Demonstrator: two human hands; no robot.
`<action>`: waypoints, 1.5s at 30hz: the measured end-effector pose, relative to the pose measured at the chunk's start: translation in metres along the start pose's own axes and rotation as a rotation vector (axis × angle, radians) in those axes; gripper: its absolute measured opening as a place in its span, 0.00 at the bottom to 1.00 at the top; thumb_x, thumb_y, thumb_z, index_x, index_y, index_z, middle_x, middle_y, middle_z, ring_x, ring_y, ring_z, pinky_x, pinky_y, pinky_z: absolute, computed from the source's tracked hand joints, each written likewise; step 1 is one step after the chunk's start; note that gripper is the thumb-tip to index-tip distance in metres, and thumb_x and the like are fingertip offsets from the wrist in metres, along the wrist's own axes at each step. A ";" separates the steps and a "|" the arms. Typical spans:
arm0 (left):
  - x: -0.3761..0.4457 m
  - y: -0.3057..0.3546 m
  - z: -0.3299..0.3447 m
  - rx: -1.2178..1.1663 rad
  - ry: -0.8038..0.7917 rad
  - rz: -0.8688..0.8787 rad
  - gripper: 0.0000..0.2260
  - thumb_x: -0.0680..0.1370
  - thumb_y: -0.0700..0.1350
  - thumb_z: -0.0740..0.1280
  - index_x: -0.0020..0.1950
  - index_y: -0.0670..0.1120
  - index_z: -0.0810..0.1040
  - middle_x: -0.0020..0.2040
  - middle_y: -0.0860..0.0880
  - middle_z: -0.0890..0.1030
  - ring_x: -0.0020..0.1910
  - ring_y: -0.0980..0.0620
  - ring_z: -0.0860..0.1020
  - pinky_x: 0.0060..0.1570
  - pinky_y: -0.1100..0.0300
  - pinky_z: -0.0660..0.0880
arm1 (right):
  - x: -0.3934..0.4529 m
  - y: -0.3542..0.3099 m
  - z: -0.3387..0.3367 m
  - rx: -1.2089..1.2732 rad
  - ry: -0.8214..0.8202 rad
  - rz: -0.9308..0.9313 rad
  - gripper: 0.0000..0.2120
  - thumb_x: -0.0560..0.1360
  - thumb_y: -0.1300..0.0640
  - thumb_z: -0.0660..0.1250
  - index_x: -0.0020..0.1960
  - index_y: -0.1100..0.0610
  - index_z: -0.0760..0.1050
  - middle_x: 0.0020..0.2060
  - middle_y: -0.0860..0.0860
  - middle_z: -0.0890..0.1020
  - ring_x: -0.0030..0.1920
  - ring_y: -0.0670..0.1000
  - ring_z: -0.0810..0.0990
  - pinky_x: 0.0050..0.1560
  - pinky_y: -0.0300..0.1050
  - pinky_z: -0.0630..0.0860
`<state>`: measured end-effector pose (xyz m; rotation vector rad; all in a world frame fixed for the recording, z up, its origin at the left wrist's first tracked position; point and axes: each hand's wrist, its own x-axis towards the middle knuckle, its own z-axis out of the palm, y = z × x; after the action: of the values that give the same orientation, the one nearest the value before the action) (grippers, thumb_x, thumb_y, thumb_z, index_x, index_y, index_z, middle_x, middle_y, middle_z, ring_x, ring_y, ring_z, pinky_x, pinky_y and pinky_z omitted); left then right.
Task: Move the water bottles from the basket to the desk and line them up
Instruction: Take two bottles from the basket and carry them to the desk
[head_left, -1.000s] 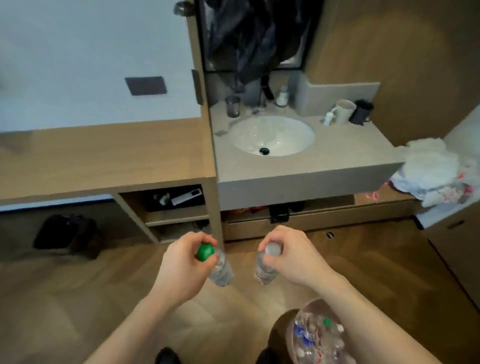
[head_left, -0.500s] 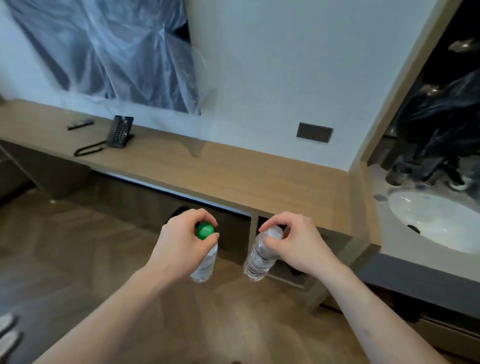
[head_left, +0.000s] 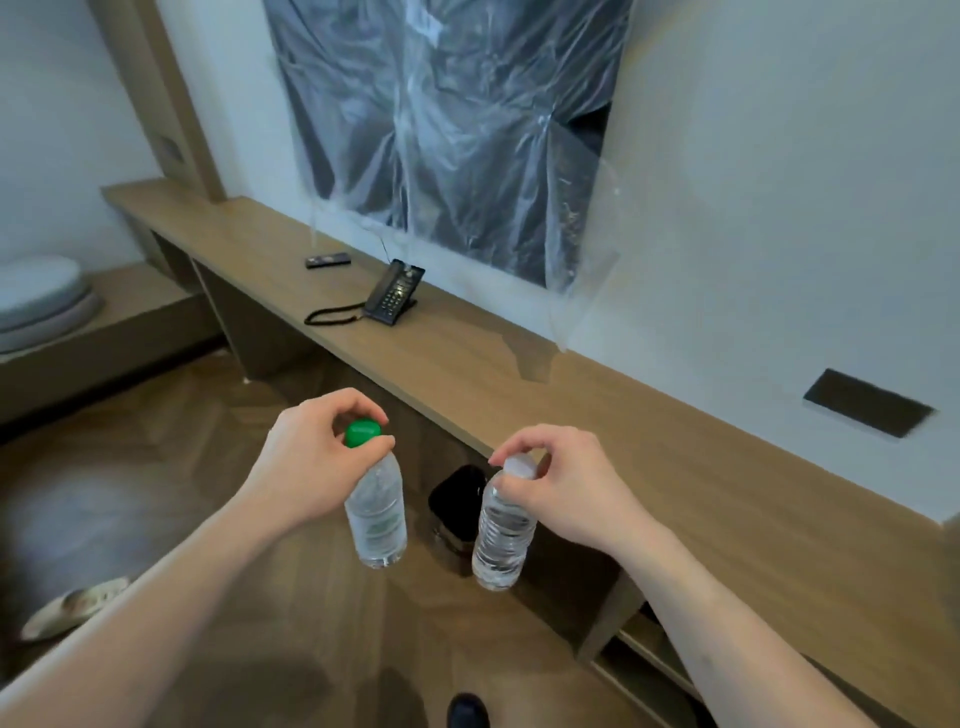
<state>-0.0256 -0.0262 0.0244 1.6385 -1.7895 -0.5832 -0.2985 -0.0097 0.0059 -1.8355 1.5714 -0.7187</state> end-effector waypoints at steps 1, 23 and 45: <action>0.016 -0.005 -0.004 -0.001 0.016 -0.023 0.06 0.75 0.49 0.77 0.47 0.57 0.82 0.44 0.58 0.83 0.37 0.56 0.79 0.36 0.66 0.72 | 0.022 -0.001 0.002 -0.003 -0.023 -0.012 0.06 0.74 0.53 0.74 0.47 0.42 0.84 0.46 0.38 0.82 0.38 0.44 0.79 0.38 0.40 0.73; 0.292 -0.236 -0.177 -0.028 0.215 -0.193 0.06 0.74 0.50 0.78 0.45 0.58 0.82 0.38 0.58 0.83 0.35 0.63 0.80 0.34 0.69 0.72 | 0.439 -0.160 0.168 -0.049 -0.194 -0.198 0.06 0.71 0.50 0.74 0.47 0.41 0.84 0.48 0.36 0.82 0.50 0.45 0.77 0.46 0.44 0.75; 0.588 -0.462 -0.333 -0.060 0.154 -0.209 0.06 0.74 0.50 0.79 0.47 0.57 0.83 0.44 0.57 0.84 0.39 0.62 0.81 0.33 0.70 0.75 | 0.768 -0.302 0.319 -0.013 -0.129 -0.229 0.06 0.74 0.50 0.78 0.49 0.42 0.83 0.44 0.39 0.84 0.44 0.33 0.79 0.33 0.26 0.73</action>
<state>0.5230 -0.6335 0.0274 1.7909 -1.4895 -0.5800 0.2494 -0.7044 0.0288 -2.0508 1.3007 -0.6767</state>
